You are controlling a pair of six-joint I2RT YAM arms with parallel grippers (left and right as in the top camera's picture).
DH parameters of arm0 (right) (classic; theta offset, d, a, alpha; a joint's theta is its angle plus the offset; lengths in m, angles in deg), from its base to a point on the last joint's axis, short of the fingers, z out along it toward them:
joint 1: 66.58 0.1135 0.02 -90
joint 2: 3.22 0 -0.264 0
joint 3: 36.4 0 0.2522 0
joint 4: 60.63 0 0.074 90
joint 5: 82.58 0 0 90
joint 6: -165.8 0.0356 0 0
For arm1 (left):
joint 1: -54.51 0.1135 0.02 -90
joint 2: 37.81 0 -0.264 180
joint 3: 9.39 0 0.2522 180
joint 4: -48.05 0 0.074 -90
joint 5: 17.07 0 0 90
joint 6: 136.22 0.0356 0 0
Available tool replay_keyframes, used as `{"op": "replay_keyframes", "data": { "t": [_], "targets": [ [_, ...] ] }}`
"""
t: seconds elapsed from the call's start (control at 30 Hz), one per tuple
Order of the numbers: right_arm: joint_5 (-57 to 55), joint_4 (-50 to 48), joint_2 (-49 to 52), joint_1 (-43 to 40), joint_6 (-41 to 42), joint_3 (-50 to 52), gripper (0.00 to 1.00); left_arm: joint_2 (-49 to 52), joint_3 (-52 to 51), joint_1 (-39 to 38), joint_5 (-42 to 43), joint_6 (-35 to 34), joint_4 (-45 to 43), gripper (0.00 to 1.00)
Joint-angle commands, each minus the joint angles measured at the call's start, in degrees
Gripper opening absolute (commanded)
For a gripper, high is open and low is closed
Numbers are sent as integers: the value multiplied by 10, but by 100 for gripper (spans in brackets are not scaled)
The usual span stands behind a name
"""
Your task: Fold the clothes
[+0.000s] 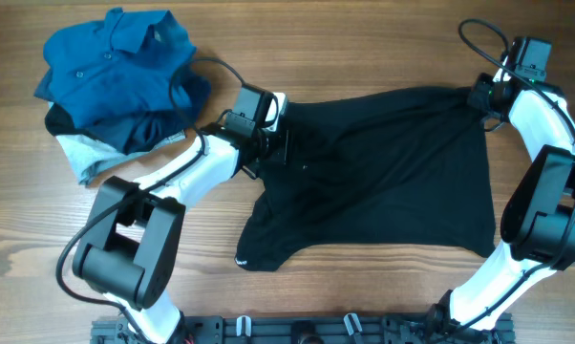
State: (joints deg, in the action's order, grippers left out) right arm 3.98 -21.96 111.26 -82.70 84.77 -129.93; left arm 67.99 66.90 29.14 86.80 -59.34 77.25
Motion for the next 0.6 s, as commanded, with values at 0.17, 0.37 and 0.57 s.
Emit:
{"op": "replay_keyframes", "data": {
  "t": [0.17,0.37,0.57],
  "targets": [
    [10,18,-3,2,2,-10,10,23,52,-3,35,7,-20,4],
    [10,28,-4,2,3,-10,9,-2,215,6,-57,7,-3,4],
    [9,30,-3,2,1,-10,9,28,227,34,-78,-40,-25,5]
  ]
}}
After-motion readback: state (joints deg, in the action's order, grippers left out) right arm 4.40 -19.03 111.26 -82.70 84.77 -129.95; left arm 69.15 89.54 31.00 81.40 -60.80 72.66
